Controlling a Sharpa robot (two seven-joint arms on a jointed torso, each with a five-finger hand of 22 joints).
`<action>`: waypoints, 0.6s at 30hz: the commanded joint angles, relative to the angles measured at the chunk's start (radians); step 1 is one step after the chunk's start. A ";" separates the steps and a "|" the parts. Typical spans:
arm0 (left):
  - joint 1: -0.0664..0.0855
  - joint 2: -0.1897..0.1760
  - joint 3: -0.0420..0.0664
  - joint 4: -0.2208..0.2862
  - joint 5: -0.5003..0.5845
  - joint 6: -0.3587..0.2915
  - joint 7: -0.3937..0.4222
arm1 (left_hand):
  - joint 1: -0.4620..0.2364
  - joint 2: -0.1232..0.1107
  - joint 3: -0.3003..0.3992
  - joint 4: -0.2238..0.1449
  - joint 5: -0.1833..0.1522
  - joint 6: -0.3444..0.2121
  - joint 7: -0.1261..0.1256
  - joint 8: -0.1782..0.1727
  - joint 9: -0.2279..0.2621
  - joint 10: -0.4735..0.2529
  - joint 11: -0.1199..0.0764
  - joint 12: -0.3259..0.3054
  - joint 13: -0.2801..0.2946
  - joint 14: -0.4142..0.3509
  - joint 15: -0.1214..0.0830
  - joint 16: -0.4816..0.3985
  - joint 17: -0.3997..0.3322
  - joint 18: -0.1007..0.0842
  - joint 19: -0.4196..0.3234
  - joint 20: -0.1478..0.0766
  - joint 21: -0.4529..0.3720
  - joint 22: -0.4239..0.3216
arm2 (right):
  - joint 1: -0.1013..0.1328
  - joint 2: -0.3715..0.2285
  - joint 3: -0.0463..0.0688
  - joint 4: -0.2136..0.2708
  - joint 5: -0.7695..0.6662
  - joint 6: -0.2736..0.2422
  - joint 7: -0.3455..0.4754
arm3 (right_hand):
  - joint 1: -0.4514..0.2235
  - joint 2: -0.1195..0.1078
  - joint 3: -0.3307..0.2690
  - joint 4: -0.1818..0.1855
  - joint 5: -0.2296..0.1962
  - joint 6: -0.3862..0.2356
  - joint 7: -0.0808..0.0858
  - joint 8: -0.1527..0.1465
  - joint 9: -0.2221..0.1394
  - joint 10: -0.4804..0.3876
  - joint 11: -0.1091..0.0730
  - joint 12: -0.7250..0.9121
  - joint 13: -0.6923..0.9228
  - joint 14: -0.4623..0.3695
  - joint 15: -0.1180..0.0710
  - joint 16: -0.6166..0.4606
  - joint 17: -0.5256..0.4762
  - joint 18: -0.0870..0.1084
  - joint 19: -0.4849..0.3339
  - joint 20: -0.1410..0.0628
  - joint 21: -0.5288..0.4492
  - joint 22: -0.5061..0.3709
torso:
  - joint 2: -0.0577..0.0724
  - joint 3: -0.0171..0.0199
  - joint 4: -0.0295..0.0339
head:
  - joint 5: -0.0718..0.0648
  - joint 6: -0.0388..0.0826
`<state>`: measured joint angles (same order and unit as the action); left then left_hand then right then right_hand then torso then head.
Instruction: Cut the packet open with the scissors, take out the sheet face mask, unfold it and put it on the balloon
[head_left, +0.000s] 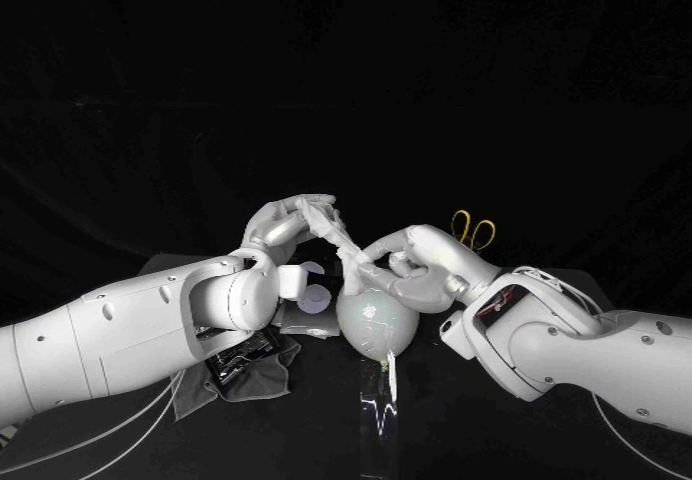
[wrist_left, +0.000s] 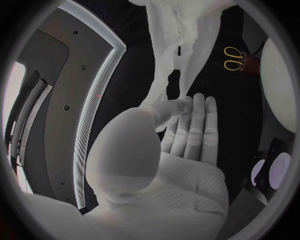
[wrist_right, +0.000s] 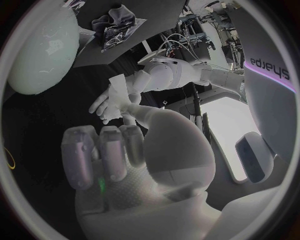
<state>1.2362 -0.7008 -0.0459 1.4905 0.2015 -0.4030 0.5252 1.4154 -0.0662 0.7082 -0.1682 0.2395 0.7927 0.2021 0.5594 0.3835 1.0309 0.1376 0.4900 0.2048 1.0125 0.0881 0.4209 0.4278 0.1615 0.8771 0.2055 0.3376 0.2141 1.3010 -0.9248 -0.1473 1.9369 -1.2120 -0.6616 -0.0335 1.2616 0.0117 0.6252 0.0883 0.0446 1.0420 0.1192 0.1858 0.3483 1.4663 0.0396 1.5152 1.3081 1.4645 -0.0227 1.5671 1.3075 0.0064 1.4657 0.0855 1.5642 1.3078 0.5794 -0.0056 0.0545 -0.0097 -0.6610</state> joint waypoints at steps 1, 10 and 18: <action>0.002 0.001 0.002 0.002 -0.010 -0.010 0.011 | -0.009 0.000 0.041 -0.035 0.004 -0.008 0.009 0.006 -0.002 -0.008 0.000 0.009 0.254 -0.008 -0.001 0.005 0.003 0.009 -0.008 -0.003 0.008 0.005 | 0.000 -0.003 0.000 0.006 -0.052 0.017 -0.022 | -0.001 -0.005 0.006 0.001 0.004 0.006 -0.001 0.003 0.002 0.078 -0.002 0.003 0.230 0.106 -0.004 0.004 0.263 -0.006 0.105 -0.004 0.007 0.263 | 0.001 -0.0002 0.0005 | 0.001 -0.001; 0.002 0.001 0.002 0.005 -0.014 -0.010 0.007 | -0.010 -0.002 0.044 -0.036 0.006 -0.009 0.008 0.012 -0.003 -0.010 -0.001 0.014 0.257 -0.009 -0.001 0.010 0.006 0.010 -0.012 -0.003 0.016 0.010 | 0.000 -0.006 0.000 0.013 -0.131 0.068 -0.104 | -0.005 -0.016 0.008 -0.001 0.004 0.006 -0.002 0.006 0.003 0.074 -0.002 -0.006 0.225 0.106 -0.005 0.004 0.263 -0.005 0.101 -0.004 0.000 0.261 | 0.000 -0.0001 0.0002 | 0.002 -0.001; 0.002 -0.002 0.001 0.013 -0.044 0.010 0.000 | -0.012 -0.002 0.046 -0.035 0.005 -0.011 0.008 0.017 -0.005 -0.013 -0.001 0.017 0.259 -0.012 -0.001 0.013 0.007 0.009 -0.019 -0.001 0.019 0.012 | 0.018 0.000 0.001 -0.004 -0.195 0.051 -0.153 | -0.005 -0.015 0.012 -0.001 0.004 0.007 -0.003 0.008 0.004 0.075 -0.003 -0.003 0.227 0.106 -0.005 0.004 0.263 -0.005 0.103 -0.004 0.003 0.261 | 0.000 0.0003 0.0004 | 0.001 0.004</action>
<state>1.2362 -0.7035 -0.0461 1.4990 0.1840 -0.4095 0.5215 1.4026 -0.0790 0.7346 -0.1890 0.2397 0.7856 0.2023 0.5712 0.3800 1.0237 0.1377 0.5029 0.2338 1.0038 0.0897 0.4289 0.4342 0.1610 0.8631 0.2051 0.3521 0.2252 1.3161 -0.9265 -0.1479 1.9369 -1.3410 -0.6165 -0.1429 1.2562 0.0063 0.6336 0.0881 0.0438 1.0420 0.1191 0.1901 0.3507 1.4663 0.0396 1.5111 1.3073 1.4629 -0.0211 1.5672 1.3081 0.0064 1.4641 0.0843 1.5672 1.3078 0.5798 -0.0055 0.0548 -0.0080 -0.6582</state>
